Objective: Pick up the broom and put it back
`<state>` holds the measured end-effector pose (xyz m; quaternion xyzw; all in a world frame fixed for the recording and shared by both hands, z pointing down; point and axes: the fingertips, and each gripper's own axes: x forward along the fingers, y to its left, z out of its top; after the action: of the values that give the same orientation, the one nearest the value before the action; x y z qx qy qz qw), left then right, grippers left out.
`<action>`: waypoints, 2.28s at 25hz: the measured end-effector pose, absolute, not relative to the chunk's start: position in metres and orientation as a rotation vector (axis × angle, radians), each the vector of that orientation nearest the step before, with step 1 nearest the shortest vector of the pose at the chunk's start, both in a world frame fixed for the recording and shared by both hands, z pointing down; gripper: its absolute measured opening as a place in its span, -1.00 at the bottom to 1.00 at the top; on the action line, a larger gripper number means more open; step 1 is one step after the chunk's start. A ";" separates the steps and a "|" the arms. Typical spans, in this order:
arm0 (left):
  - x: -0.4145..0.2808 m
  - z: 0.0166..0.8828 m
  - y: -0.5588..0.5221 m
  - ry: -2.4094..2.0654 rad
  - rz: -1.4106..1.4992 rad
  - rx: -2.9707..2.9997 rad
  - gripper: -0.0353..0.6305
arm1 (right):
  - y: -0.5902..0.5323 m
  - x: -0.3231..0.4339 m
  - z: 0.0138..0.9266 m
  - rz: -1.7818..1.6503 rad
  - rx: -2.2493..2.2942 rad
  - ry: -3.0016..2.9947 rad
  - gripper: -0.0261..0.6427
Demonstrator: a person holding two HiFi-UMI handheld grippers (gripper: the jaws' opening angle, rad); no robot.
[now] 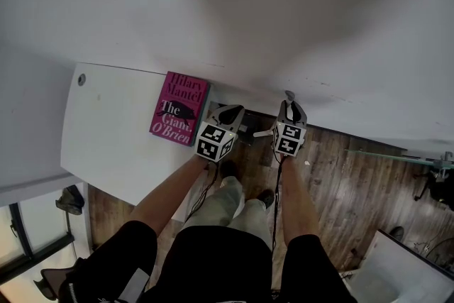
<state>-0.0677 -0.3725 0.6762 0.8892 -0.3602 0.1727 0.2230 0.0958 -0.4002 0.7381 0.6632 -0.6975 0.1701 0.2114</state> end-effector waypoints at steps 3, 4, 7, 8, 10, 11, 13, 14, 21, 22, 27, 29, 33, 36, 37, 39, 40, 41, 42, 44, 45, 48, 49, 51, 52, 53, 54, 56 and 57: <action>-0.068 0.677 -0.373 -0.995 0.479 2.455 -0.83 | -0.399 0.094 0.740 0.483 1.834 -1.942 -0.61; -0.068 0.676 -0.374 -0.995 0.479 2.455 -0.84 | -0.399 0.094 0.740 0.488 1.828 -1.947 -0.61; -0.068 0.676 -0.374 -0.998 0.482 2.456 -0.84 | -0.400 0.093 0.741 0.501 1.815 -1.957 -0.58; -0.068 0.676 -0.374 -0.999 0.482 2.457 -0.83 | -0.400 0.092 0.742 0.504 1.812 -1.958 -0.57; -0.069 0.677 -0.374 -1.003 0.483 2.454 -0.84 | -0.399 0.091 0.743 0.508 1.806 -1.960 -0.55; -0.070 0.677 -0.374 -1.005 0.483 2.452 -0.83 | -0.399 0.091 0.743 0.510 1.803 -1.962 -0.55; -0.071 0.678 -0.373 -1.009 0.484 2.448 -0.84 | -0.399 0.090 0.744 0.512 1.799 -1.963 -0.54; -0.071 0.678 -0.372 -1.010 0.484 2.447 -0.84 | -0.399 0.090 0.744 0.512 1.797 -1.963 -0.53; -0.072 0.679 -0.369 -1.029 0.485 2.438 -0.84 | -0.399 0.084 0.740 0.495 1.771 -1.995 -0.52; -0.072 0.679 -0.369 -1.031 0.486 2.438 -0.84 | -0.398 0.083 0.739 0.488 1.763 -1.999 -0.52; -0.069 0.676 -0.367 -1.041 0.487 2.436 -0.84 | -0.396 0.081 0.736 0.477 1.746 -2.010 -0.52; -0.067 0.674 -0.366 -1.045 0.484 2.437 -0.84 | -0.393 0.082 0.735 0.478 1.745 -2.014 -0.52; -0.065 0.670 -0.362 -1.065 0.479 2.435 -0.84 | -0.386 0.086 0.729 0.472 1.740 -2.034 -0.52; -0.060 0.665 -0.356 -1.088 0.476 2.430 -0.84 | -0.377 0.090 0.720 0.465 1.738 -2.054 -0.52; -0.058 0.662 -0.353 -1.096 0.472 2.431 -0.84 | -0.374 0.092 0.716 0.461 1.737 -2.063 -0.52; -0.053 0.655 -0.347 -1.114 0.462 2.434 -0.84 | -0.368 0.095 0.708 0.449 1.729 -2.082 -0.52; -0.050 0.651 -0.343 -1.123 0.455 2.434 -0.84 | -0.364 0.097 0.704 0.442 1.725 -2.092 -0.52; -0.047 0.648 -0.338 -1.132 0.450 2.434 -0.84 | -0.360 0.099 0.699 0.435 1.722 -2.102 -0.52; -0.044 0.644 -0.333 -1.140 0.446 2.435 -0.84 | -0.355 0.102 0.694 0.428 1.720 -2.110 -0.52; -0.039 0.636 -0.322 -1.158 0.439 2.438 -0.84 | -0.345 0.108 0.686 0.417 1.719 -2.120 -0.52; -0.036 0.632 -0.316 -1.166 0.435 2.440 -0.84 | -0.340 0.111 0.681 0.411 1.719 -2.125 -0.52; -0.029 0.621 -0.299 -1.190 0.425 2.442 -0.84 | -0.324 0.120 0.668 0.394 1.714 -2.147 -0.52; -0.026 0.617 -0.293 -1.196 0.422 2.443 -0.84 | -0.319 0.123 0.663 0.391 1.711 -2.155 -0.52; -0.021 0.610 -0.282 -1.207 0.416 2.448 -0.84 | -0.307 0.128 0.654 0.383 1.708 -2.172 -0.53; -0.018 0.607 -0.276 -1.211 0.415 2.453 -0.84 | -0.302 0.131 0.650 0.378 1.706 -2.179 -0.55; -0.015 0.604 -0.270 -1.214 0.418 2.460 -0.84 | -0.296 0.134 0.646 0.372 1.704 -2.186 -0.57; -0.011 0.601 -0.265 -1.217 0.423 2.469 -0.84 | -0.290 0.137 0.642 0.366 1.700 -2.193 -0.59; -0.005 0.594 -0.254 -1.227 0.427 2.484 -0.84 | -0.278 0.143 0.635 0.354 1.695 -2.207 -0.64; -0.003 0.590 -0.249 -1.233 0.423 2.487 -0.83 | -0.271 0.146 0.631 0.348 1.694 -2.212 -0.66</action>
<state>-0.0028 -0.2486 0.5902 0.8735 -0.4329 0.1485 0.1659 0.1463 -0.2712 0.6309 0.5949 -0.7768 0.1223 0.1663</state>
